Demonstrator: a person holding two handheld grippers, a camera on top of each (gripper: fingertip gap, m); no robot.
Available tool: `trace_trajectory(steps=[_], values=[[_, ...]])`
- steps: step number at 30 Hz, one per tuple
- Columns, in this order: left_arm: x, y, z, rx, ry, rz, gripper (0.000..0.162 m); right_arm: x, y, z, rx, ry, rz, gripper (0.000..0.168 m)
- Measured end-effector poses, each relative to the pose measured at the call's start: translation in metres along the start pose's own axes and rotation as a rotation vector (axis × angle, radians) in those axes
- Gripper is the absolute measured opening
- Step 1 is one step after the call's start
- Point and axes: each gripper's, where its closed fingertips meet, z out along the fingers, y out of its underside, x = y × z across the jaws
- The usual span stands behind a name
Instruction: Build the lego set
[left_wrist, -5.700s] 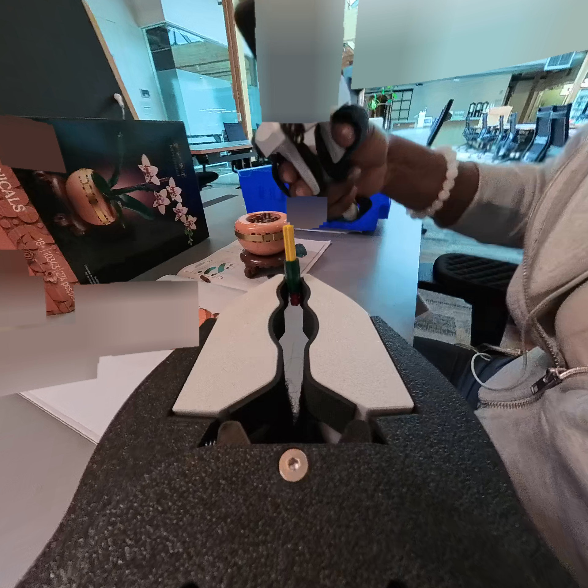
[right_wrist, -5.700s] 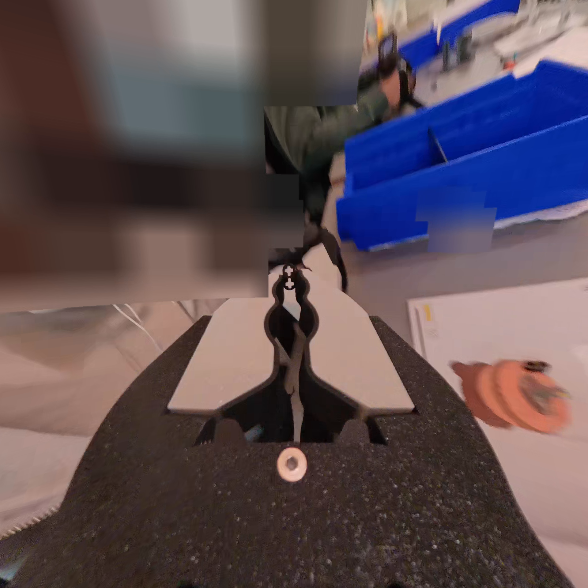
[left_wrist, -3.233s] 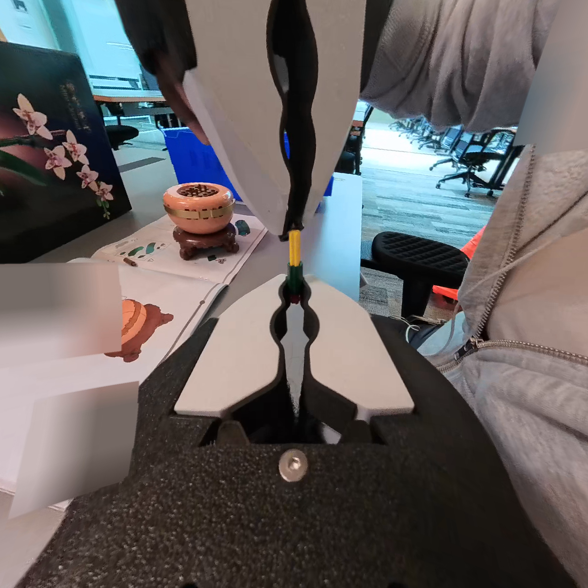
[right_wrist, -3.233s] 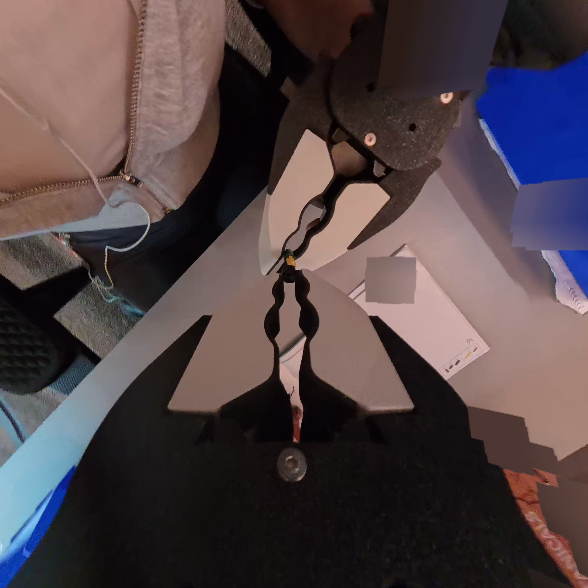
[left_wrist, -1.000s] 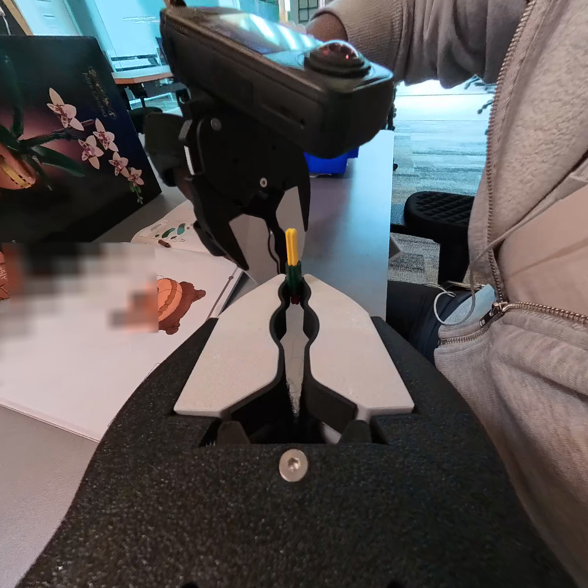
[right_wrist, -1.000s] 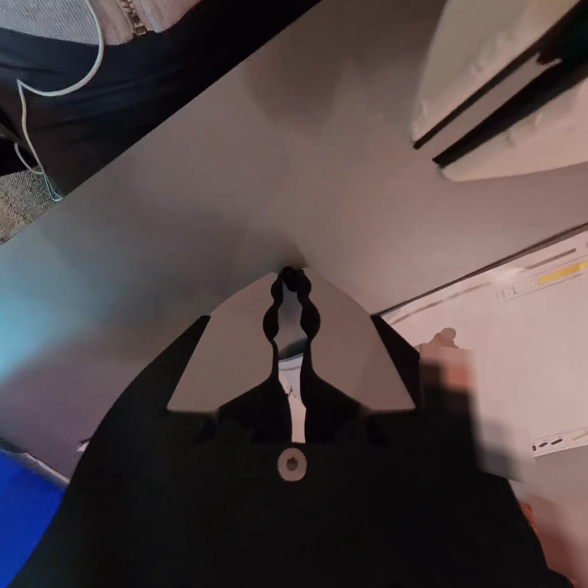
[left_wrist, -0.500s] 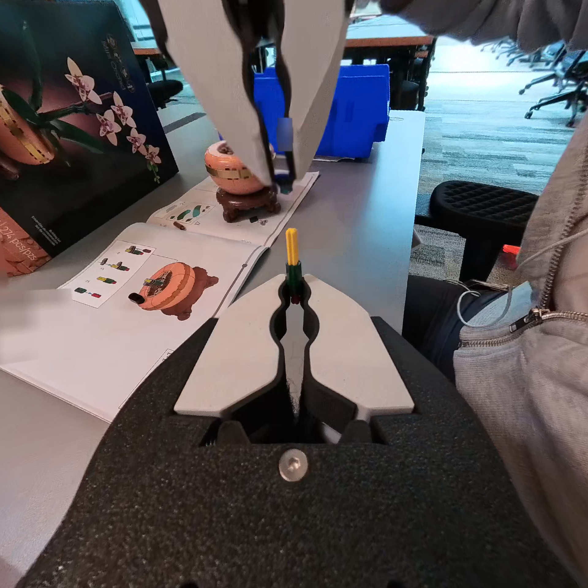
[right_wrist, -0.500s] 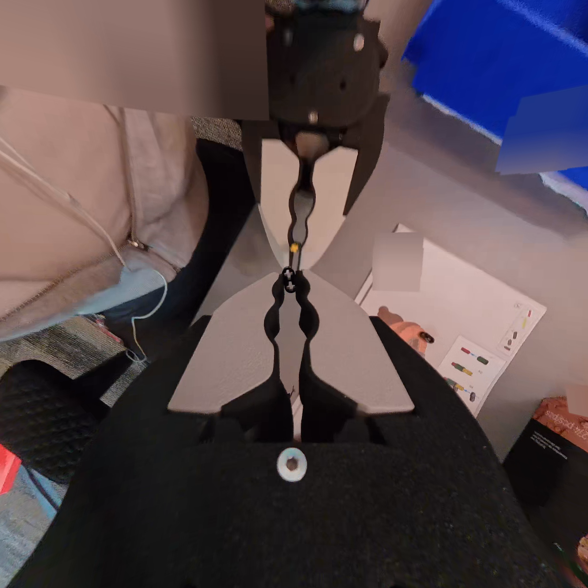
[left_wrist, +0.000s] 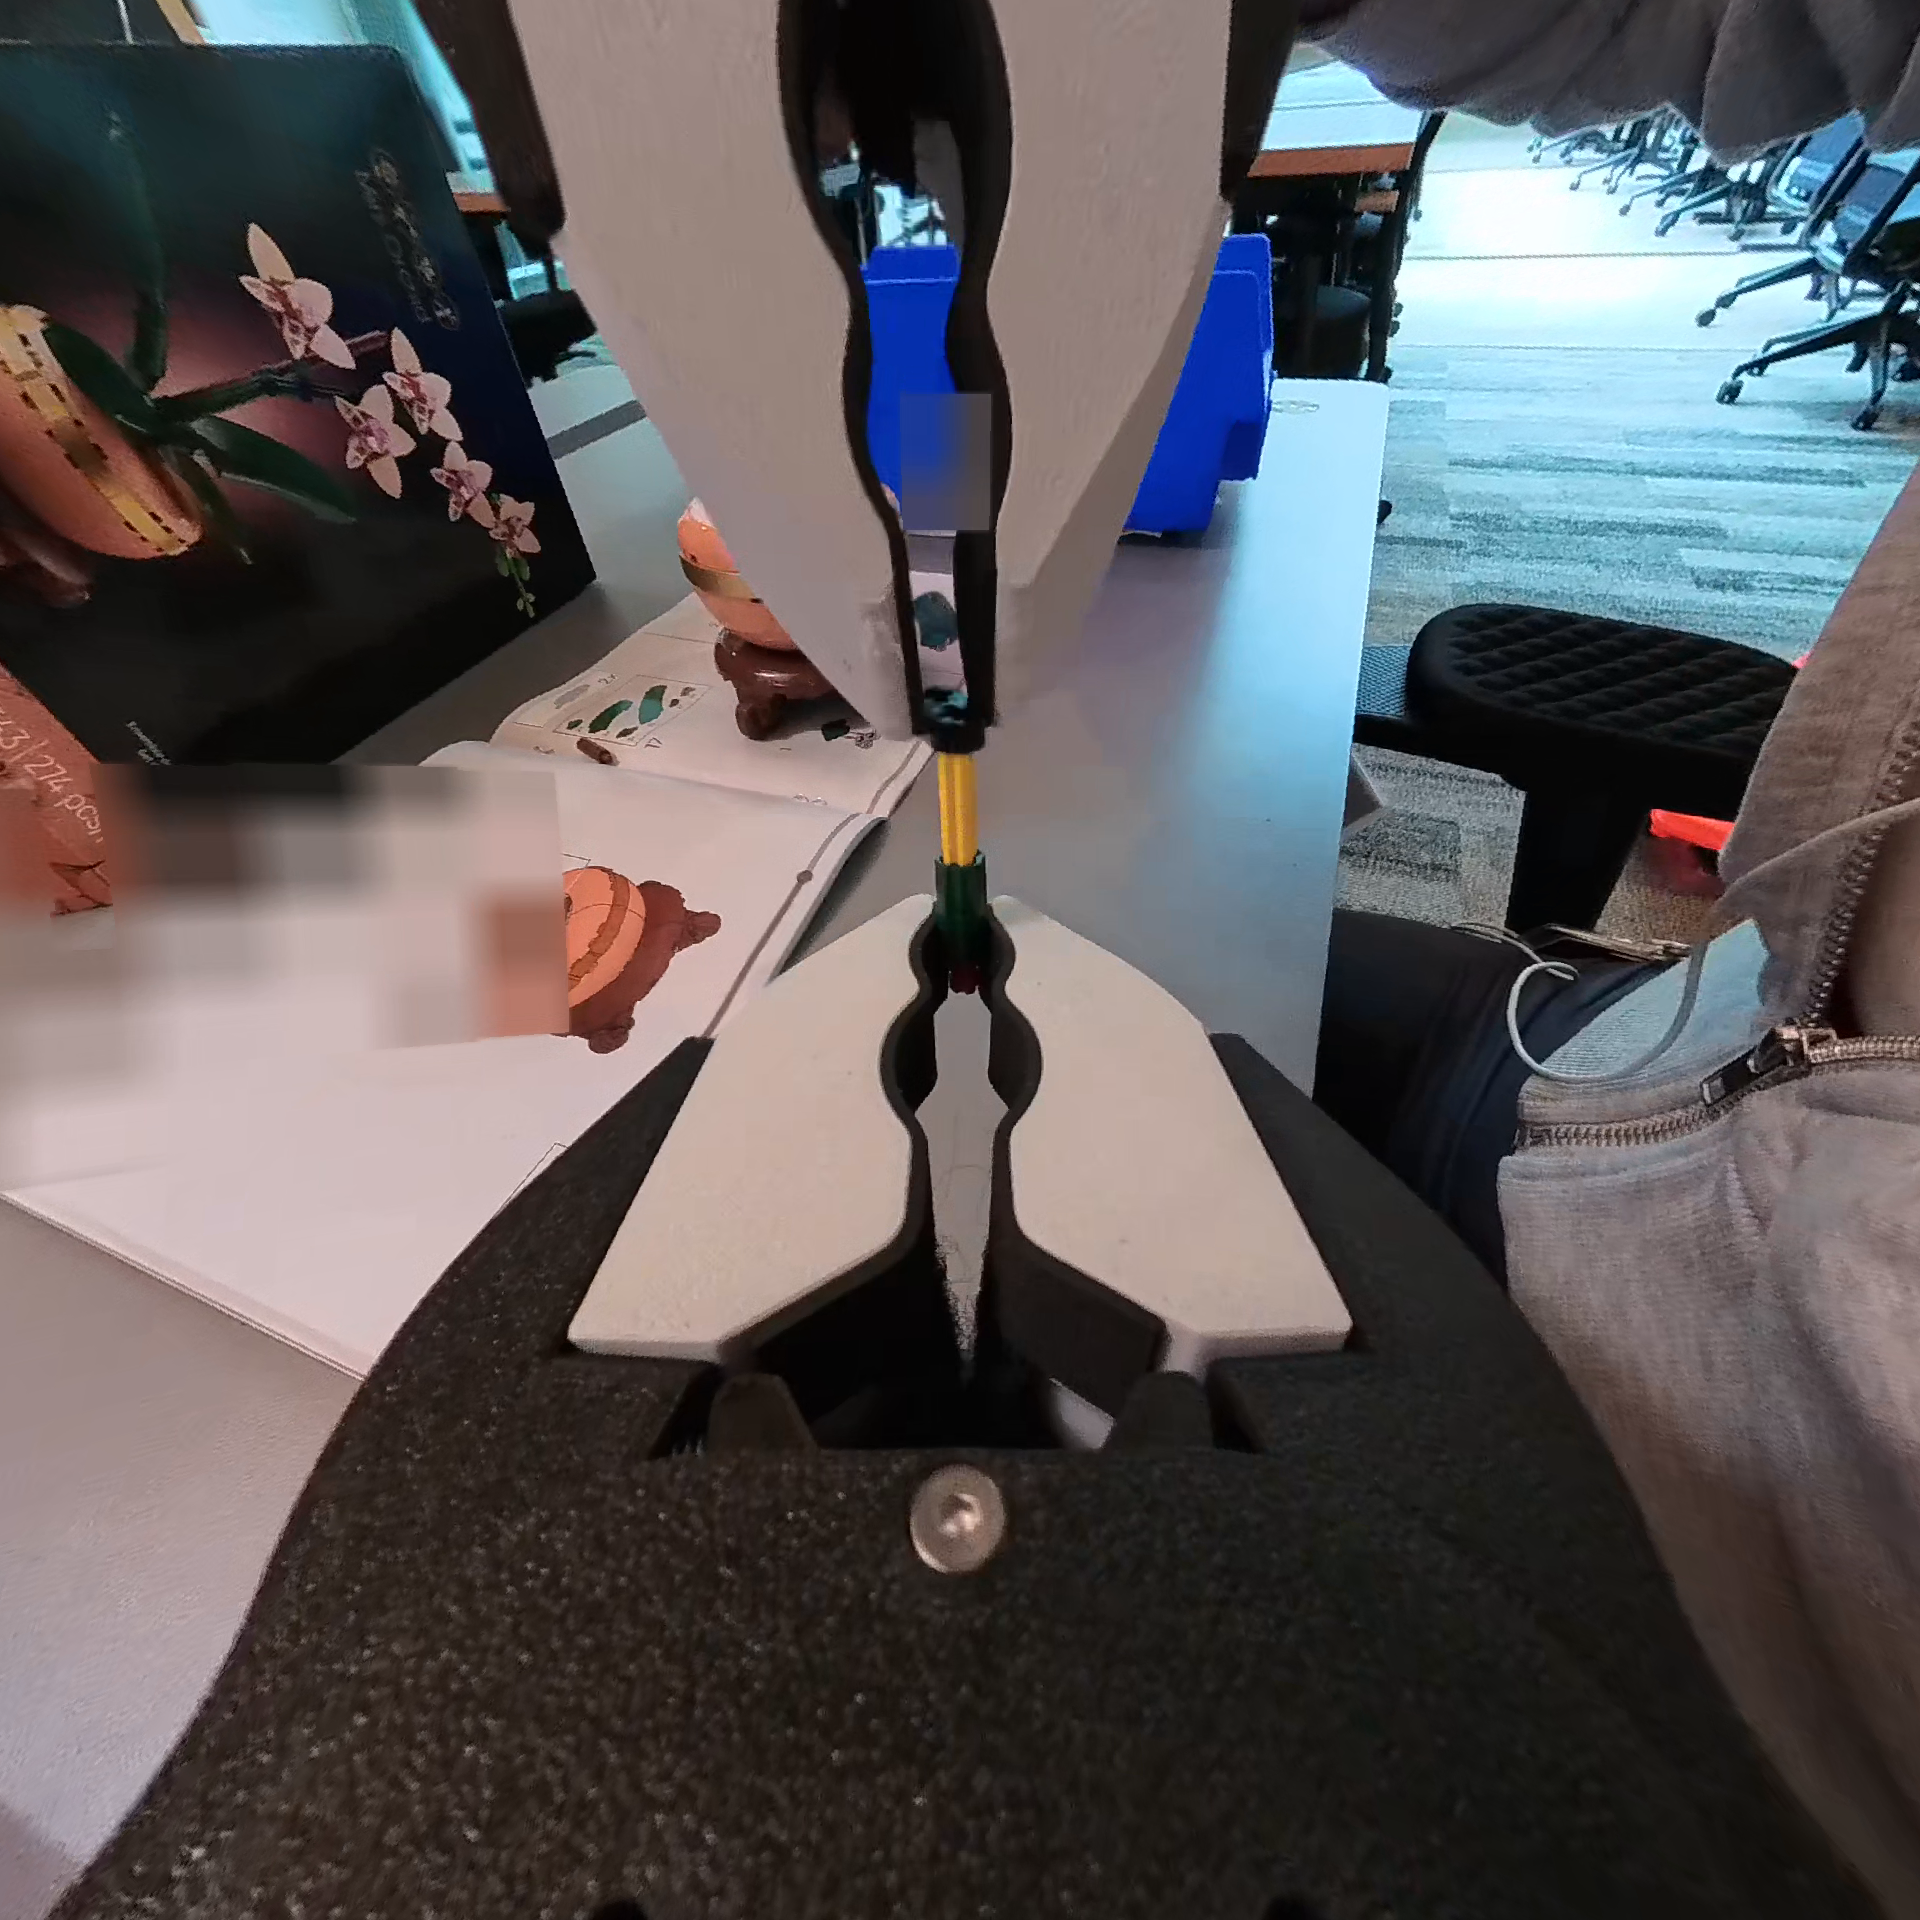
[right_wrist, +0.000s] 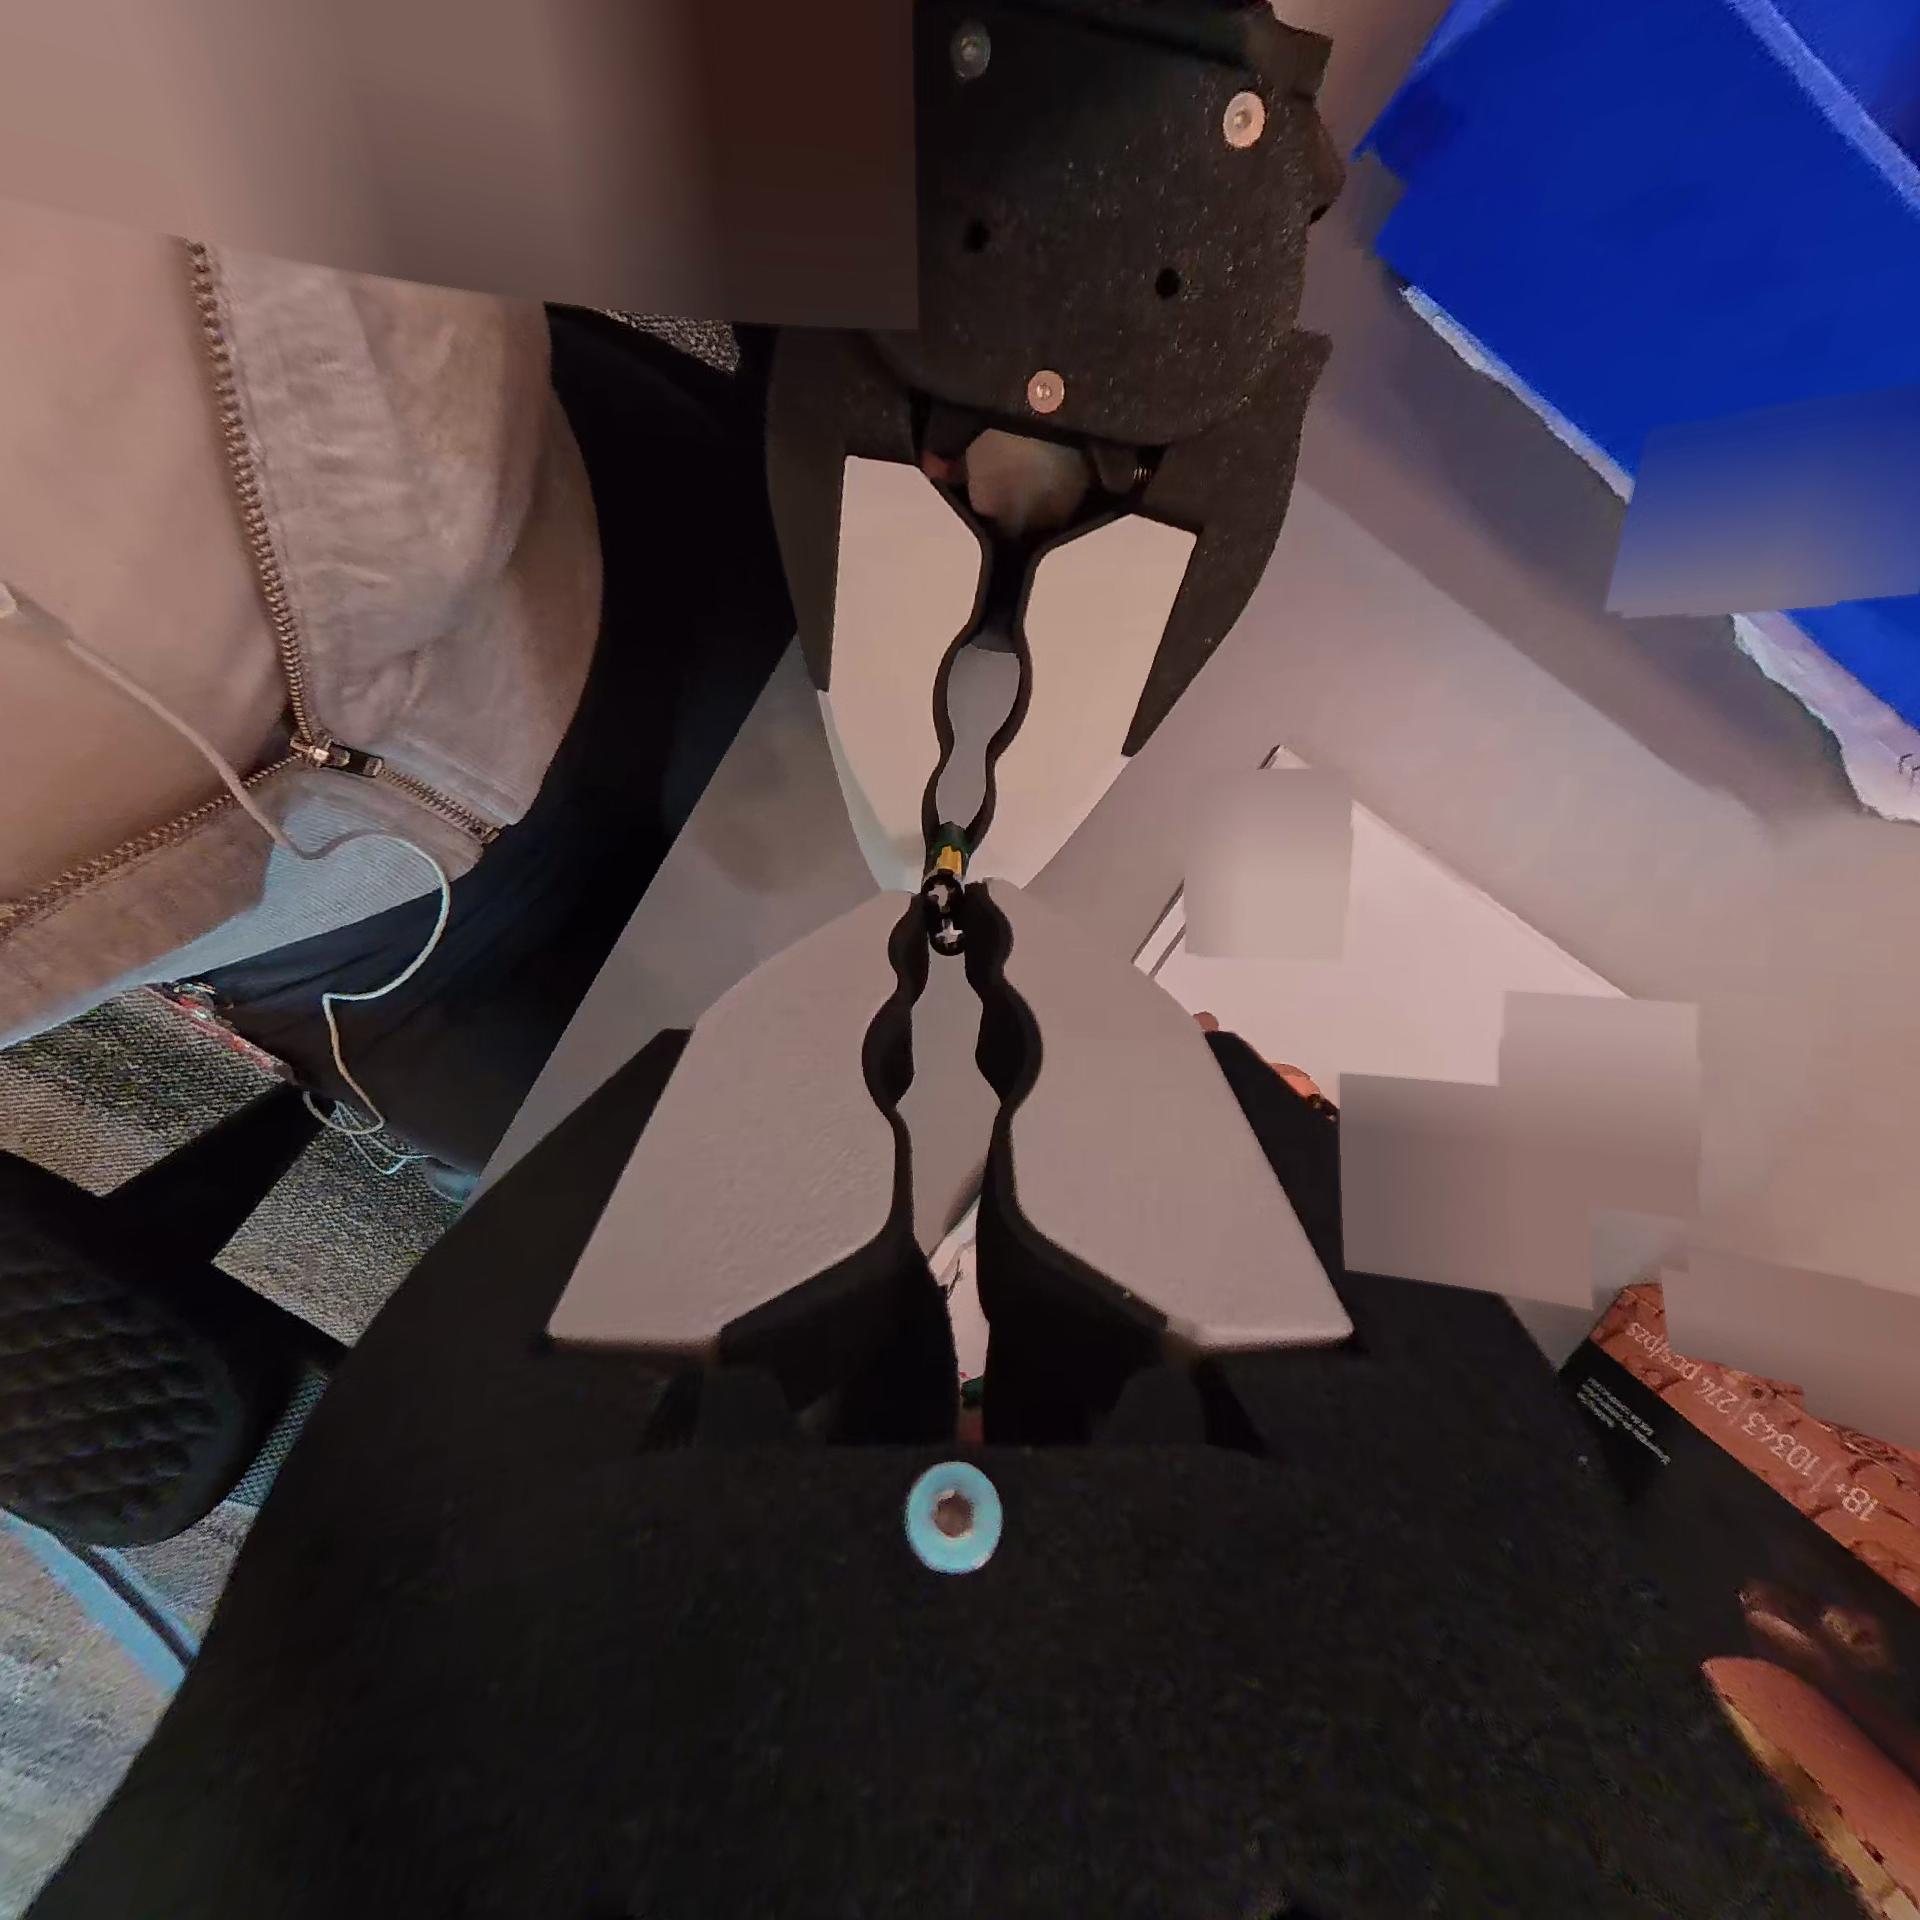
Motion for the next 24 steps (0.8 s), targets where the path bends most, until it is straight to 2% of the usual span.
trace_trajectory(steps=[24], values=[[0.0075, 0.0083, 0.0040, -0.070, 0.042, 0.000, 0.004, -0.0037, 0.0022, 0.0081, -0.082, -0.005, -0.089, 0.006]])
